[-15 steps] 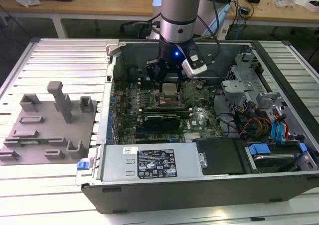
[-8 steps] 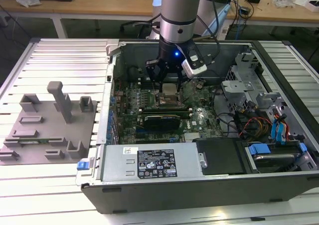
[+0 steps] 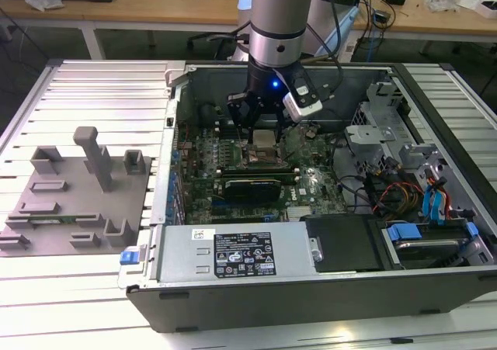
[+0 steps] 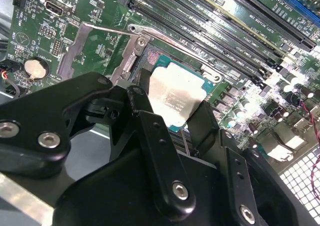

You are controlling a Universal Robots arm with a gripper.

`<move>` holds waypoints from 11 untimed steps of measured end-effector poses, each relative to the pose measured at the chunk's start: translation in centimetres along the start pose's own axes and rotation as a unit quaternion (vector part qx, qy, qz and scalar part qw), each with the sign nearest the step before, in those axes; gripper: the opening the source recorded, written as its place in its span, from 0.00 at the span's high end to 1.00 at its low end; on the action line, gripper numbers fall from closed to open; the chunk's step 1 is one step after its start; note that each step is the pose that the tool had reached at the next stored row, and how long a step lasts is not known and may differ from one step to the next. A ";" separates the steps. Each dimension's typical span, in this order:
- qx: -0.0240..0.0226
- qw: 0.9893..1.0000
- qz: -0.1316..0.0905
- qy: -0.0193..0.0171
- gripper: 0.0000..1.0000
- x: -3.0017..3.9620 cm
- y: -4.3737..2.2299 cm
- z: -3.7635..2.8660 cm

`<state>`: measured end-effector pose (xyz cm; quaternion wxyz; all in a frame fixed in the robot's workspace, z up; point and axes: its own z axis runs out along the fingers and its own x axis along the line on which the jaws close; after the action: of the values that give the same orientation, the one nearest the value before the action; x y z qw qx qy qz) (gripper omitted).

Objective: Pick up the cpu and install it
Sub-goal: 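Place the cpu into insertion slot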

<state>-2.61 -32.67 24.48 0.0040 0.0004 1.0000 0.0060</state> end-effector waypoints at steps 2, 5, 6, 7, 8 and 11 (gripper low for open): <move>0.000 1.000 0.003 0.000 0.45 0.00 0.00 0.00; 0.000 1.000 0.023 0.000 0.45 0.00 0.00 0.01; 0.000 0.999 0.033 0.000 0.45 0.00 0.00 0.01; 0.000 0.999 0.039 -0.001 0.45 0.00 0.00 0.01; 0.000 0.999 0.051 -0.001 0.45 0.00 0.00 0.00; 0.001 0.994 0.109 -0.001 0.45 0.00 0.00 0.01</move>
<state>-2.61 -32.67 24.47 0.0047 0.1094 0.9940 0.0056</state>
